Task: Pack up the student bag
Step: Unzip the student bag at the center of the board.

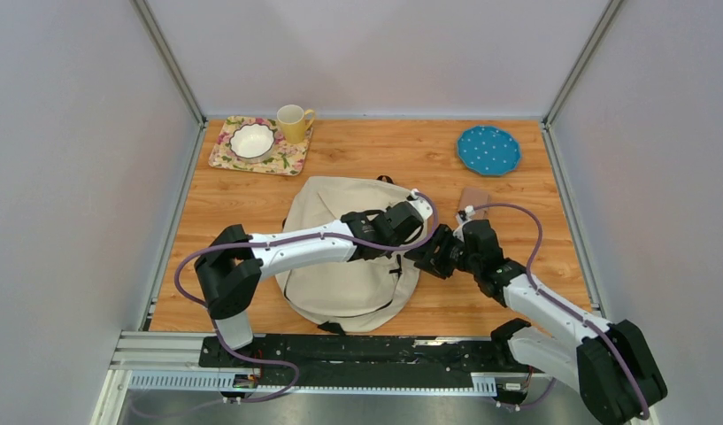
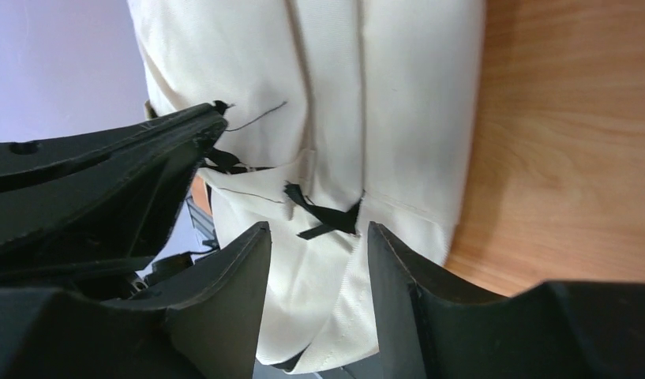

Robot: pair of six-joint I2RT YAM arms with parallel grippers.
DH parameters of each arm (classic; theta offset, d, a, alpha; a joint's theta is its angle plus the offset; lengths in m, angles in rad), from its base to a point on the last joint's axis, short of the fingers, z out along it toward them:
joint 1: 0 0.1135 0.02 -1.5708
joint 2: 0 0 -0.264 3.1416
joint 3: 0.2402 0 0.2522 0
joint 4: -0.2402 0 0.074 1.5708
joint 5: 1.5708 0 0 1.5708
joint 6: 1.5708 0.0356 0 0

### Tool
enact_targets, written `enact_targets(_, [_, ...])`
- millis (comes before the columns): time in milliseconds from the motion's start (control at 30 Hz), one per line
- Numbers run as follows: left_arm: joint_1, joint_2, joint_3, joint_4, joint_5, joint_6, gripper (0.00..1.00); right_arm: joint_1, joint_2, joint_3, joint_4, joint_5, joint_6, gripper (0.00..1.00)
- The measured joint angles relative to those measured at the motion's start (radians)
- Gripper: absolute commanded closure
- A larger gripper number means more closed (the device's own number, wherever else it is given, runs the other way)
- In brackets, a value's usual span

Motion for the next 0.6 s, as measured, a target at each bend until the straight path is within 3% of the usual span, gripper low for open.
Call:
enact_targets(200, [0.002,-0.002,-0.003,0.003,0.000,-0.017,1.00,0.008,0.102,0.044,0.115,-0.060,-0.029,0.49])
enact_targets(300, [0.005,-0.004,-0.004,0.004,0.001,-0.019,1.00,0.016,0.126,0.071,0.140,-0.069,-0.044,0.58])
enact_targets(500, [0.012,-0.018,-0.005,0.004,0.004,-0.021,1.00,0.060,0.089,0.075,0.166,-0.066,-0.053,0.69])
enact_targets(600, [0.014,-0.023,-0.005,0.004,0.005,-0.021,1.00,0.080,0.035,0.072,0.161,-0.072,-0.028,0.67])
